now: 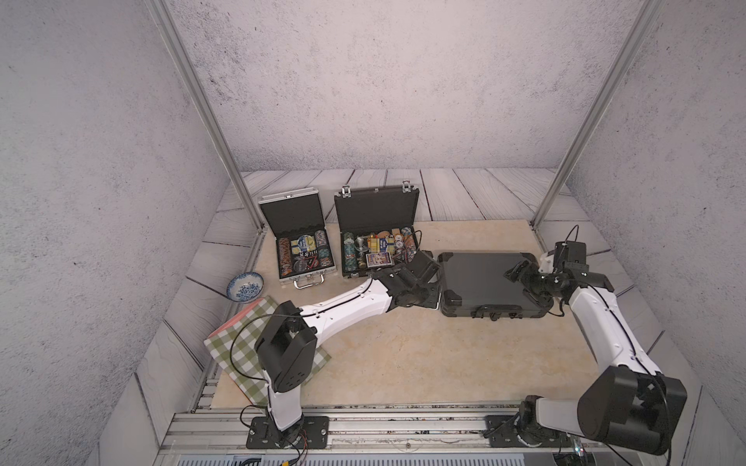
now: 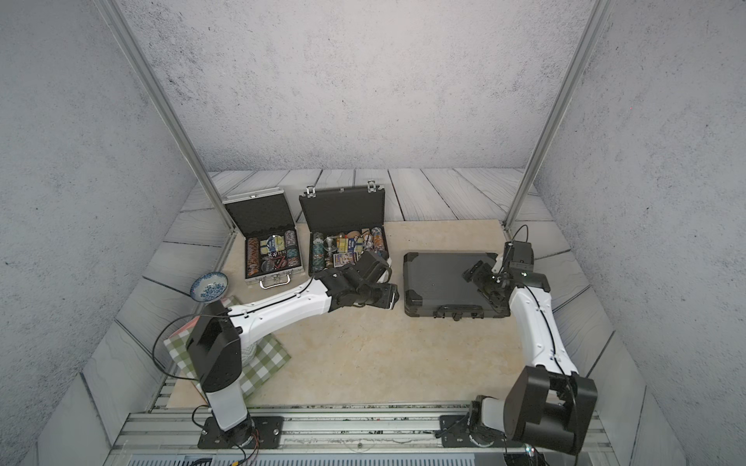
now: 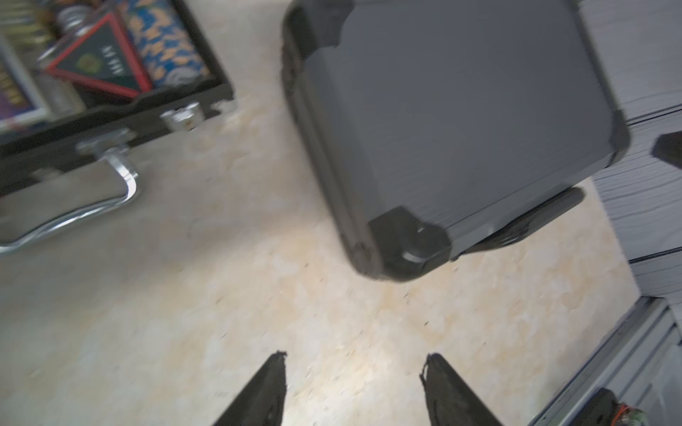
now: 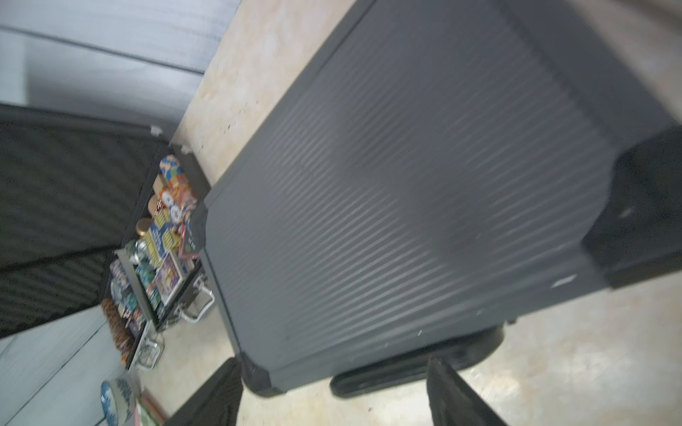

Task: Close the poker set cases
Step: Move the poker set case to the center of the board.

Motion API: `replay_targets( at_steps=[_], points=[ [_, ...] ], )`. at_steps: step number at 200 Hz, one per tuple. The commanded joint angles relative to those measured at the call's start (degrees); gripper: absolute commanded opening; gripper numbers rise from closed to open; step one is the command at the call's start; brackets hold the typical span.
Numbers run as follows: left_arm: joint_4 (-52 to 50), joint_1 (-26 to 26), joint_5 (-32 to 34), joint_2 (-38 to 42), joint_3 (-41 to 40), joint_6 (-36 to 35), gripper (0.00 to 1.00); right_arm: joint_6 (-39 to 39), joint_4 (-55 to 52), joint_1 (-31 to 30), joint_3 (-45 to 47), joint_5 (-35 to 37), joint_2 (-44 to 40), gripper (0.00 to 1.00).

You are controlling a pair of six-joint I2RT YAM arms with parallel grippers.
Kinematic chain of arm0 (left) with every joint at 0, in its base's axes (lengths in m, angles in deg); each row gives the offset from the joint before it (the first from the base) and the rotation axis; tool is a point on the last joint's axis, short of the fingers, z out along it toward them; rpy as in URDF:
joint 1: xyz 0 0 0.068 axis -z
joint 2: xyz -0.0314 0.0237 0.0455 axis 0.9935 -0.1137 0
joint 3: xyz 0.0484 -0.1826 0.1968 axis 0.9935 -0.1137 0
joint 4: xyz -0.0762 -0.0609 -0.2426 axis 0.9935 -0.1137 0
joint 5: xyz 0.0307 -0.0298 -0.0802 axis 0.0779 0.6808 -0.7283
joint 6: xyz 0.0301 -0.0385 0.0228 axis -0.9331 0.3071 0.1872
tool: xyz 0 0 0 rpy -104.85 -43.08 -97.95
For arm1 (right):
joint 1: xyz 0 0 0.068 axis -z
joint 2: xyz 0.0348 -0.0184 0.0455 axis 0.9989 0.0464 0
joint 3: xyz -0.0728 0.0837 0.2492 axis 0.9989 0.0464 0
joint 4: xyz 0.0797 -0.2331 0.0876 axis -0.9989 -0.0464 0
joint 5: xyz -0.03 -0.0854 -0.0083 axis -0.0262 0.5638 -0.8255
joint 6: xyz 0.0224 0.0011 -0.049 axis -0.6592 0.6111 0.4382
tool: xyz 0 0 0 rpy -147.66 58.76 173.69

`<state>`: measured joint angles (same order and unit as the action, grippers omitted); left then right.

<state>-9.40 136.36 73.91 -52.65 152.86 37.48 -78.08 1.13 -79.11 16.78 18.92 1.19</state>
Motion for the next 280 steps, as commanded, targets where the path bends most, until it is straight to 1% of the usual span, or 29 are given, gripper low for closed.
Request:
replay_targets(
  at_steps=[1, 20, 34, 62, 92, 108, 145, 186, 212, 248, 280],
  points=[
    [0.5, 0.0, 5.9, 5.5, -8.7, 0.8, 0.63, -6.2, -0.9, -3.5, 5.2, 2.2, -5.6, 0.8],
    [2.5, 0.0, 8.3, 9.9, -14.9, 1.6, 0.63, -9.4, 1.4, -4.5, 9.5, 3.2, -8.6, 0.8],
    [3.3, 0.0, 8.7, 12.1, -17.3, 1.7, 0.63, -11.1, 2.7, -5.4, 11.4, 3.8, -9.5, 0.8],
    [0.4, 0.0, 9.6, 14.8, -17.3, 1.3, 0.64, -14.2, 3.8, -6.8, 12.6, 6.1, -9.8, 0.8],
    [-1.4, -0.1, 11.2, 17.0, -17.5, 1.3, 0.64, -19.4, 6.1, -6.8, 14.1, 8.1, -9.9, 0.81],
    [-2.5, -0.2, 11.9, 17.6, -17.2, 1.1, 0.64, -23.4, 8.0, -6.8, 15.3, 8.4, -9.1, 0.81],
    [-3.9, -0.8, 12.1, 18.5, -17.0, 0.6, 0.65, -29.7, 12.1, -7.3, 16.8, 9.1, -6.4, 0.81],
    [-4.7, -1.3, 12.2, 19.3, -17.0, -0.5, 0.65, -31.1, 16.4, -7.7, 15.9, 11.7, -1.9, 0.81],
    [-5.8, -2.0, 11.1, 18.0, -15.5, -1.4, 0.65, -31.6, 18.3, -7.8, 14.8, 12.4, 1.9, 0.81],
    [-8.2, -2.7, 10.9, 17.1, -12.4, -2.2, 0.65, -35.1, 23.0, -8.7, 14.3, 13.9, 6.2, 0.78],
    [-10.0, -3.5, 11.4, 17.3, -10.8, -2.1, 0.65, -38.3, 24.6, -9.9, 12.9, 16.0, 10.2, 0.77]
  ],
)
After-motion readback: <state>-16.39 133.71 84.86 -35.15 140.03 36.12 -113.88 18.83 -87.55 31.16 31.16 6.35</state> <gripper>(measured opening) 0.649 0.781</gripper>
